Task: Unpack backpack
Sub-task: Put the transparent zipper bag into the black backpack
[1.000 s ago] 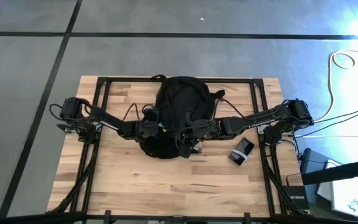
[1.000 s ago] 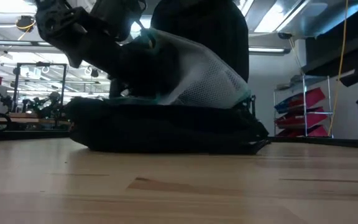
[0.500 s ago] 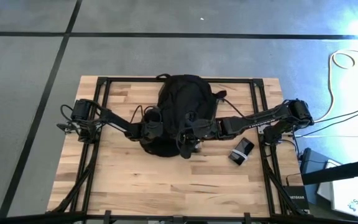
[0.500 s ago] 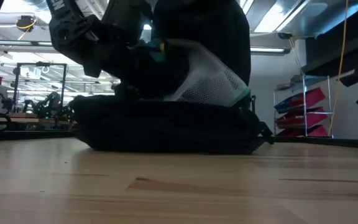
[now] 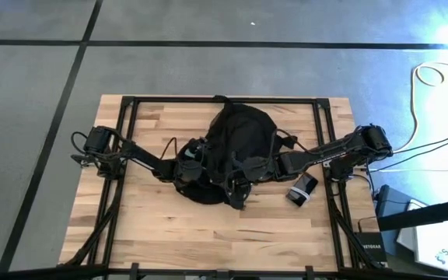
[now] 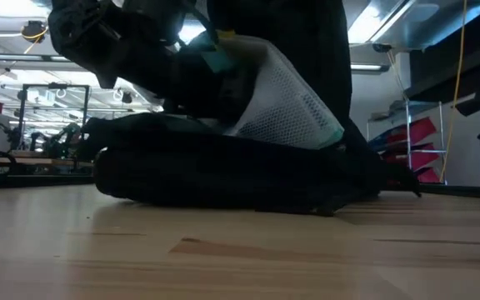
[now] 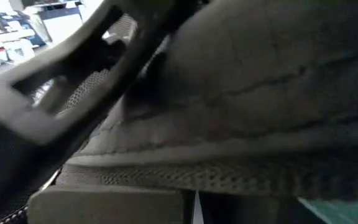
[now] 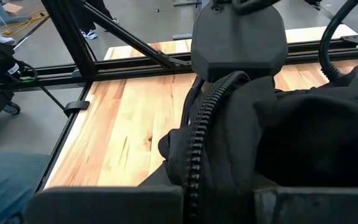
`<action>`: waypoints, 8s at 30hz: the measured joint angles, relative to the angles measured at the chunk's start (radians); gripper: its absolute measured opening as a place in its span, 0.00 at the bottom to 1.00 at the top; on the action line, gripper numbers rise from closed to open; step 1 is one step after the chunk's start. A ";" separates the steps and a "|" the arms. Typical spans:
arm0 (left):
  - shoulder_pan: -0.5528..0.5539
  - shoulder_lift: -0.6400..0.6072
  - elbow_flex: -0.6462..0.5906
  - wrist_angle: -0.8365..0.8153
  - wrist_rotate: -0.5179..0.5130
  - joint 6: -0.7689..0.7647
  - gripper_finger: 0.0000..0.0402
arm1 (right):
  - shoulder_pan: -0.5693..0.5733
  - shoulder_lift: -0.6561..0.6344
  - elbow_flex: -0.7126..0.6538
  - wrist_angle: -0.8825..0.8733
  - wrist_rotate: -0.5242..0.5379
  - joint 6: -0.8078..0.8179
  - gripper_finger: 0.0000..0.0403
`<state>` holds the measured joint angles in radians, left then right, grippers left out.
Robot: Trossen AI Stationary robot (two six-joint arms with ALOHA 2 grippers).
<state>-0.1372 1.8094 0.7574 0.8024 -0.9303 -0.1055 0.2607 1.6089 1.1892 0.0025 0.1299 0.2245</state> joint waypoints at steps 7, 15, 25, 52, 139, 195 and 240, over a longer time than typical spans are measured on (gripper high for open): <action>-0.041 -0.046 0.000 -0.026 -0.021 0.122 0.30 | 0.000 0.000 0.000 0.000 0.000 -0.004 0.01; -0.107 -0.177 0.000 -0.170 -0.012 0.215 0.67 | 0.000 0.000 0.000 0.000 0.017 -0.023 0.01; -0.242 -0.469 0.000 -0.617 0.058 0.208 0.69 | -0.005 -0.002 0.000 -0.006 0.056 -0.023 0.01; -0.377 -0.272 0.001 -1.042 -0.074 -0.091 0.69 | -0.006 -0.002 0.000 0.001 0.035 -0.019 0.01; -0.130 -0.403 0.000 -0.813 0.053 -0.137 0.50 | -0.004 -0.002 0.000 0.044 -0.089 -0.031 0.01; -0.204 -0.581 0.001 -1.079 0.461 -0.208 0.69 | -0.011 -0.002 -0.002 -0.009 -0.026 -0.020 0.01; -0.632 -0.305 0.064 -0.584 0.267 0.321 0.69 | -0.013 -0.001 -0.002 -0.022 0.017 -0.020 0.01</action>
<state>-0.7689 1.5046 0.8210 0.2187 -0.6634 0.2151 0.2481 1.6077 1.1873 -0.0196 0.1467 0.2043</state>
